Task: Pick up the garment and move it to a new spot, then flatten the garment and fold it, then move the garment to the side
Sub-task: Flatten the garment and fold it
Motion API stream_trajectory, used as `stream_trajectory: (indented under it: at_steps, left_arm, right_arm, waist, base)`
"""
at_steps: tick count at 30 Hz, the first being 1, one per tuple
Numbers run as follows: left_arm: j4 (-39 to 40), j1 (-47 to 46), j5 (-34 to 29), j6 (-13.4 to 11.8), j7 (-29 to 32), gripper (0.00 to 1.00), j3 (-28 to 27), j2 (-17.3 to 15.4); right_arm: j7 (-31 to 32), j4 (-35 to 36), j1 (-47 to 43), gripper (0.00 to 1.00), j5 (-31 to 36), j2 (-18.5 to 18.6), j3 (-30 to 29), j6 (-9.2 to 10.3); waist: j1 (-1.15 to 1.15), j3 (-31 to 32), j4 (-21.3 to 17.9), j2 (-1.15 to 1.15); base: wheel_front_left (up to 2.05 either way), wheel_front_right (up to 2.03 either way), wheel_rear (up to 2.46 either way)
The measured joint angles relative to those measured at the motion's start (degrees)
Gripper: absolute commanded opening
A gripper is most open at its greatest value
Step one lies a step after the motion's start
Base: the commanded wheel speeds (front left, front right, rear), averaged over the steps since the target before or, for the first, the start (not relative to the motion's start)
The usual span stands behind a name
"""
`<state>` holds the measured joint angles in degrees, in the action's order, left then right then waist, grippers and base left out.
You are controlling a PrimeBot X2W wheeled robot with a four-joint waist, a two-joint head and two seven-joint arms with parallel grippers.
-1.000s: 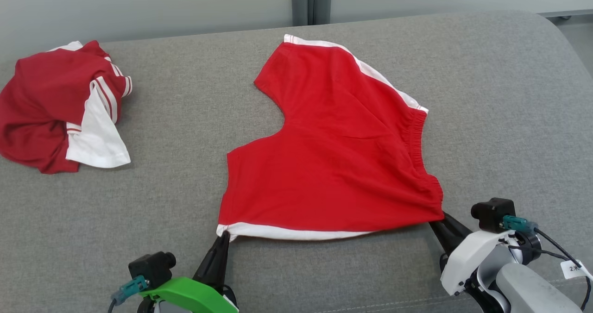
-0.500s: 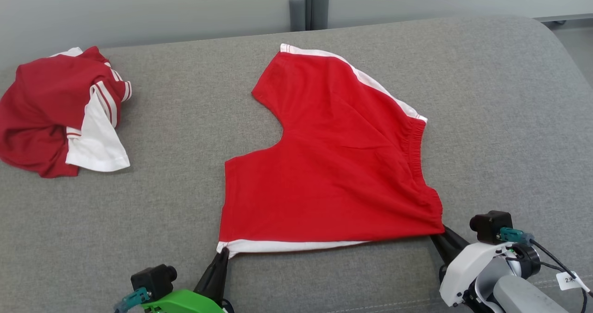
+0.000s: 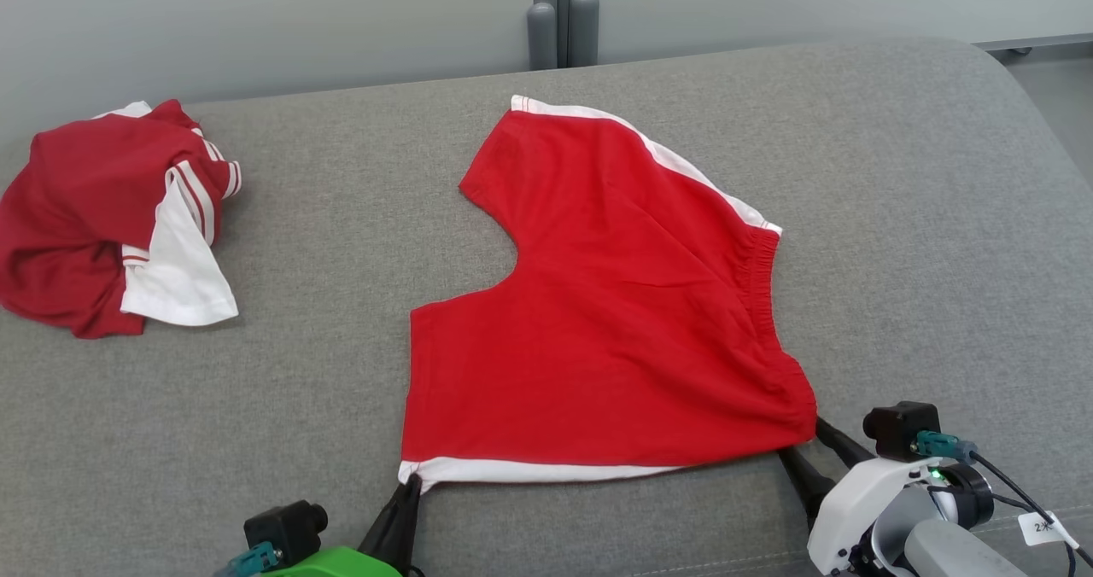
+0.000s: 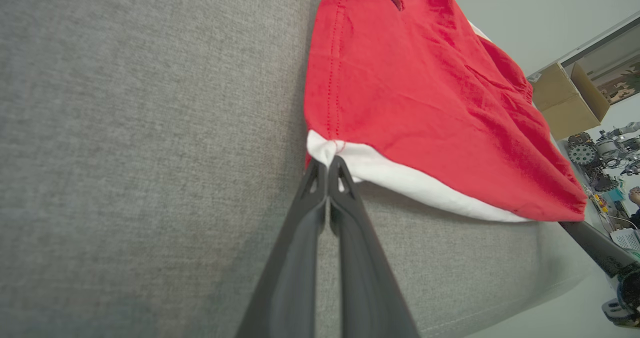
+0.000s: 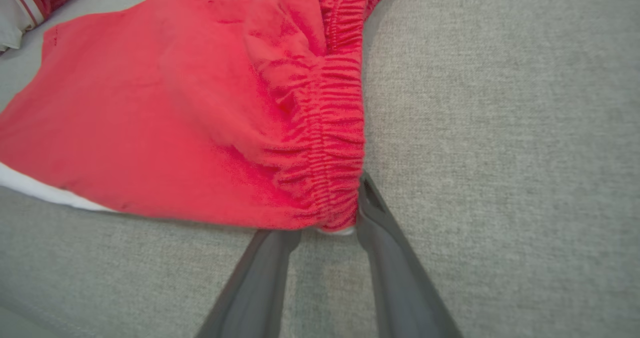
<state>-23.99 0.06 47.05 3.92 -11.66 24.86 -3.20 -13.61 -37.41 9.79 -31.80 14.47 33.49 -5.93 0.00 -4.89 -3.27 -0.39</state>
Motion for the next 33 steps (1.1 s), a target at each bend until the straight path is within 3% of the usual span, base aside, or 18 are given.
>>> stream_trajectory:
  at_steps: [1,4,5,10,17,27,33]
  left_arm:
    - [0.01,0.0,-0.14,-0.14,0.0,1.0,0.0,-0.08]
    - [0.02,0.02,-0.54,-0.45,-0.05,1.0,-0.2,-0.69]
    - [0.56,1.38,-1.59,-1.22,-0.33,1.0,-0.76,-2.83]
    - [2.37,2.6,-1.92,-1.94,-0.86,1.0,-1.74,-3.57]
    - [6.97,2.27,-2.67,-2.38,-2.05,1.0,-3.76,-3.34]
    - [12.12,-0.57,-5.64,-2.43,-2.56,1.0,-3.96,-2.58]
    - [13.78,-1.0,-6.7,-3.98,-2.57,1.0,-4.16,-1.54]
  right_arm:
    - [-0.01,-0.04,0.0,1.0,0.0,0.02,-0.08,0.01]
    - [-0.07,-0.09,-0.04,1.0,0.0,0.02,-0.47,0.04]
    - [-0.47,0.22,-2.03,1.0,0.02,0.49,-1.82,0.91]
    - [-0.48,1.83,-3.6,1.0,0.16,2.11,-3.28,1.87]
    - [-0.49,8.42,-4.43,1.0,2.34,3.94,-5.36,2.63]
    - [-0.54,17.82,-3.32,1.0,5.3,5.44,-10.1,6.06]
    - [-0.58,23.17,-2.14,1.0,6.15,5.25,-13.69,8.51]
  waist:
    - [0.0,0.1,-0.04,0.0]
    - [0.0,0.57,-0.19,0.0]
    - [0.0,1.69,-0.73,0.0]
    - [0.0,2.33,-1.23,0.0]
    - [0.0,4.06,-2.14,0.0]
    - [0.0,6.69,-4.06,0.0]
    - [0.0,8.22,-4.4,0.0]
  base:
    - [0.0,0.0,0.0]
    - [0.0,0.0,0.0]
    - [0.0,0.0,0.0]
    - [0.0,0.0,0.0]
    - [0.0,0.0,0.0]
    - [0.0,0.0,0.0]
    - [0.0,0.0,0.0]
